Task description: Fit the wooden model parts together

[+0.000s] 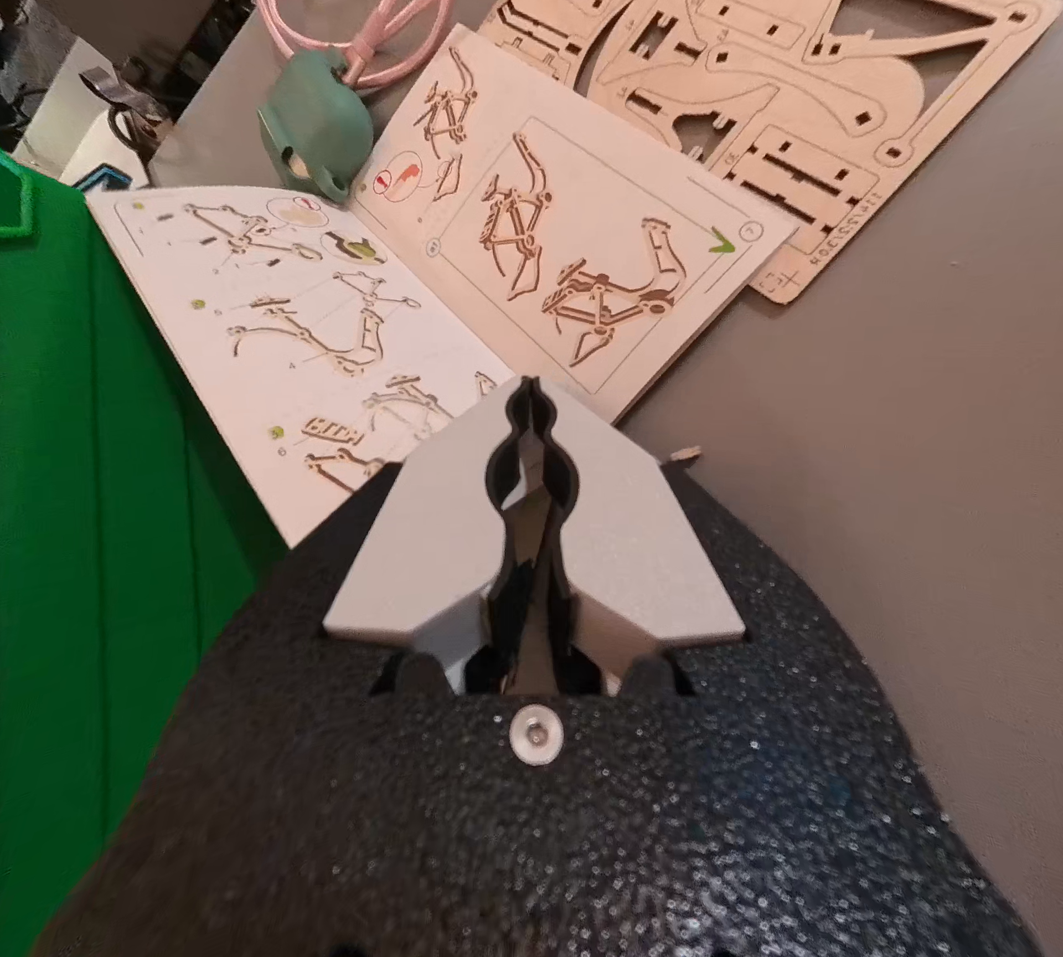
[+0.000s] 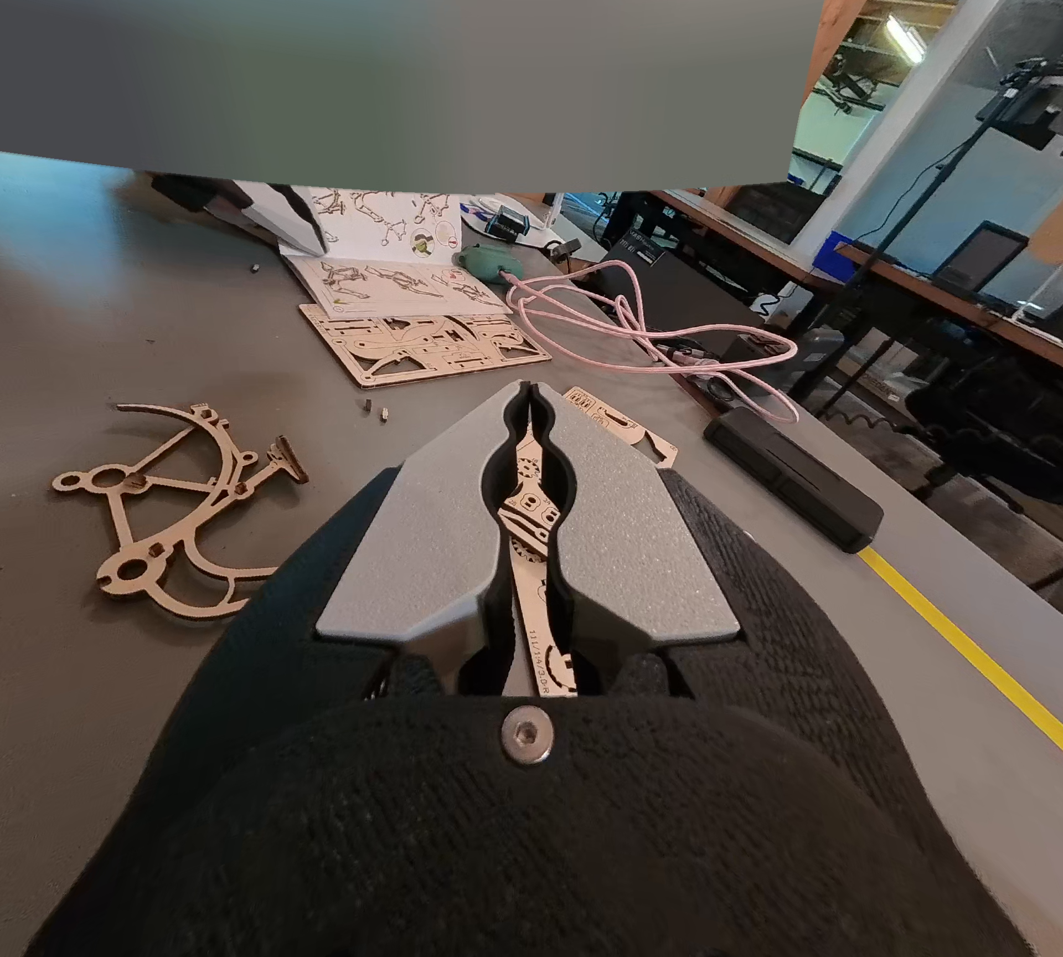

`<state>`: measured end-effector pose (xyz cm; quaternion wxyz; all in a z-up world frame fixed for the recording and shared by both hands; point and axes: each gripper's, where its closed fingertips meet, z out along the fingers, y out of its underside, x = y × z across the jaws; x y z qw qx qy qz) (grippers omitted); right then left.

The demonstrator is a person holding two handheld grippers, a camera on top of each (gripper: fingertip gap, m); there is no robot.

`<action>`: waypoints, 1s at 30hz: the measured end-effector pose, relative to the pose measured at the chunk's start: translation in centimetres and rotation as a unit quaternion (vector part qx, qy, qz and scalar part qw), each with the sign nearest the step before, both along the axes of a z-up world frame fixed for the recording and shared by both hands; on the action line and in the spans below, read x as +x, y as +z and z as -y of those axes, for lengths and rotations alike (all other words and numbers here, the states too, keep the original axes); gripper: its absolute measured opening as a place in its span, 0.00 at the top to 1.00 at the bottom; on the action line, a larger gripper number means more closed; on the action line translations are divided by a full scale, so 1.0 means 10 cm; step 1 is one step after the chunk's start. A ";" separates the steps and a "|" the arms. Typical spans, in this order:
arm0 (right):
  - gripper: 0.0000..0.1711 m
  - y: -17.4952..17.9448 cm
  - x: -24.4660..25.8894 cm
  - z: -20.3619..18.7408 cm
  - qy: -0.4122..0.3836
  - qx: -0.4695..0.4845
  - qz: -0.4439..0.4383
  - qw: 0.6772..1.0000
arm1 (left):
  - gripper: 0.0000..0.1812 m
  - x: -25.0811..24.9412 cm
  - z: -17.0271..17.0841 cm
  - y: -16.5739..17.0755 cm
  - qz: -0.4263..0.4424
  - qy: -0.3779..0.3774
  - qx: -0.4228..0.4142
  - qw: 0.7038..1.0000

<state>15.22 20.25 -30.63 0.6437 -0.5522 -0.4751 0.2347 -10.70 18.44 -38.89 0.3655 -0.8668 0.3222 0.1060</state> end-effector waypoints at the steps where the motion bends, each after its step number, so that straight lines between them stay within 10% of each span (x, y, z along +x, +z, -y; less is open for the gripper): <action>1: 1.00 0.00 0.00 0.00 0.000 -0.001 -0.001 1.000 | 1.00 -0.03 0.01 0.00 -0.008 0.004 -0.003 1.000; 30: 1.00 0.06 0.07 -0.05 -0.009 -0.017 -0.031 0.999 | 1.00 -0.04 0.12 -0.02 0.029 -0.004 0.005 1.000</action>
